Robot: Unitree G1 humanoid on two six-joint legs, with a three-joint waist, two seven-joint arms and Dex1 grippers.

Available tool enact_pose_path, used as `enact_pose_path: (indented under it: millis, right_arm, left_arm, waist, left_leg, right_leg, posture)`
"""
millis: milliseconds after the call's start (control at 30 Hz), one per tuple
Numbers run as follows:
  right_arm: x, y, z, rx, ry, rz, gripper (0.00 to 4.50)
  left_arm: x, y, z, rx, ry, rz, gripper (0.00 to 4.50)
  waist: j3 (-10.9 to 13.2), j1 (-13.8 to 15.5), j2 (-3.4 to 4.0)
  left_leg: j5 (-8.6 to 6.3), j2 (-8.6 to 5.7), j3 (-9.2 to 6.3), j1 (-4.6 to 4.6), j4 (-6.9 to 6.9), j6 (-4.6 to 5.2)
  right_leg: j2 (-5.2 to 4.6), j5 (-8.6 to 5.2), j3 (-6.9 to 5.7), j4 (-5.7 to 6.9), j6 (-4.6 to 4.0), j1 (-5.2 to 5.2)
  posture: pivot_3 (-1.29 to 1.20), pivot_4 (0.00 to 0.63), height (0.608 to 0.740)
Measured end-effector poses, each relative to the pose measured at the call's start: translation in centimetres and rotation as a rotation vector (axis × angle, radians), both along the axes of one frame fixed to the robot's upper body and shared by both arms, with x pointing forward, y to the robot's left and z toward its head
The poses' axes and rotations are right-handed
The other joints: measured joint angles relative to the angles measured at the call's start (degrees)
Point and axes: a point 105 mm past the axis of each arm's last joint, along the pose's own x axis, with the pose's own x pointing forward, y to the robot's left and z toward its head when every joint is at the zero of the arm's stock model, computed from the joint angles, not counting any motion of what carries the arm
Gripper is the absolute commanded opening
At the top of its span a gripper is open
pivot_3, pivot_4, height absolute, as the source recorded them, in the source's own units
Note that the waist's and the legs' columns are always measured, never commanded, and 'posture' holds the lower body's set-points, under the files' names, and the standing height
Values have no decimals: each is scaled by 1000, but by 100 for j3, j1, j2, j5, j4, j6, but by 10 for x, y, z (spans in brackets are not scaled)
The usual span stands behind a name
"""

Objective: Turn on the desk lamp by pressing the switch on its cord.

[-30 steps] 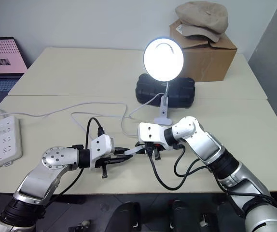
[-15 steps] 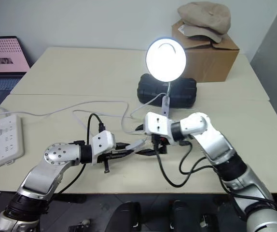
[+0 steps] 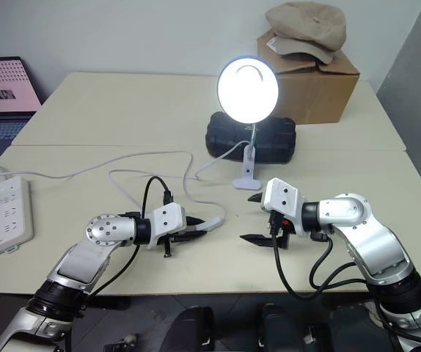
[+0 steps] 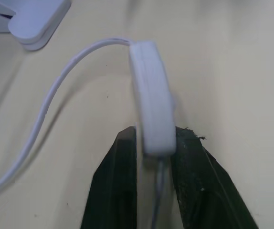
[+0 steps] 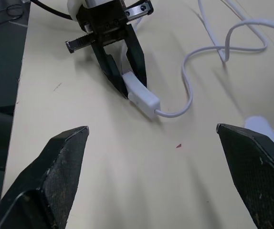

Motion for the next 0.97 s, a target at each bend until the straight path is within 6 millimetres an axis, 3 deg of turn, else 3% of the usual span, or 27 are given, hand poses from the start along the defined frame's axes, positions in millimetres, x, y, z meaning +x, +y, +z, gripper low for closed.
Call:
enact_pose_path:
  millis: [133,333,600,667,733,800,967]
  right_arm:
    - [0,-1,-2,1,-2,-18,4500]
    - [1,-1,-1,-1,-17,-18,4500]
    - [4,-9,-1,8,-22,-36,4500]
    - [6,-15,3,34,-28,-53,4500]
    - [8,-37,11,92,-49,-120,4500]
    - [7,-48,14,107,-68,-141,4500]
    - [-5,-63,7,73,-54,-111,4500]
  left_arm:
    - [-6,1,0,-6,32,-30,2867]
    - [-24,19,5,-20,57,-6,4030]
    - [-59,48,20,-133,90,213,4030]
    - [-64,62,21,-142,81,320,4030]
    - [-71,89,27,-181,62,492,4030]
    - [-73,97,34,-202,51,540,4030]
    - [-82,95,41,-218,60,517,4030]
  waist:
    - [0,-6,0]
    - [1,-31,-3]
    - [2,-17,-4]
    - [3,-9,-6]
    - [1,7,-9]
    - [3,45,-11]
    - [3,49,-10]
  left_leg:
    - [0,1,0,1,-1,0]
    - [0,4,1,1,-1,0]
    - [-1,6,-3,3,-3,-1]
    - [-1,5,-3,4,-3,-1]
    - [-1,2,-4,6,-2,-1]
    - [-1,1,-8,7,-1,-2]
    - [-1,2,-7,9,-1,-2]
  right_leg:
    - [1,0,0,0,0,-1]
    - [1,0,0,0,0,-4]
    - [-1,-3,-2,-2,-1,0]
    - [-4,-1,-2,-2,1,-1]
    - [-6,-3,-3,-4,-1,2]
    - [-6,-3,-9,-4,-2,4]
    - [-6,-18,-6,-4,-30,3]
  posture:
    - [0,150,740]
    - [0,150,740]
    - [0,150,740]
    - [0,150,740]
    - [0,150,740]
    - [0,150,740]
    - [0,150,740]
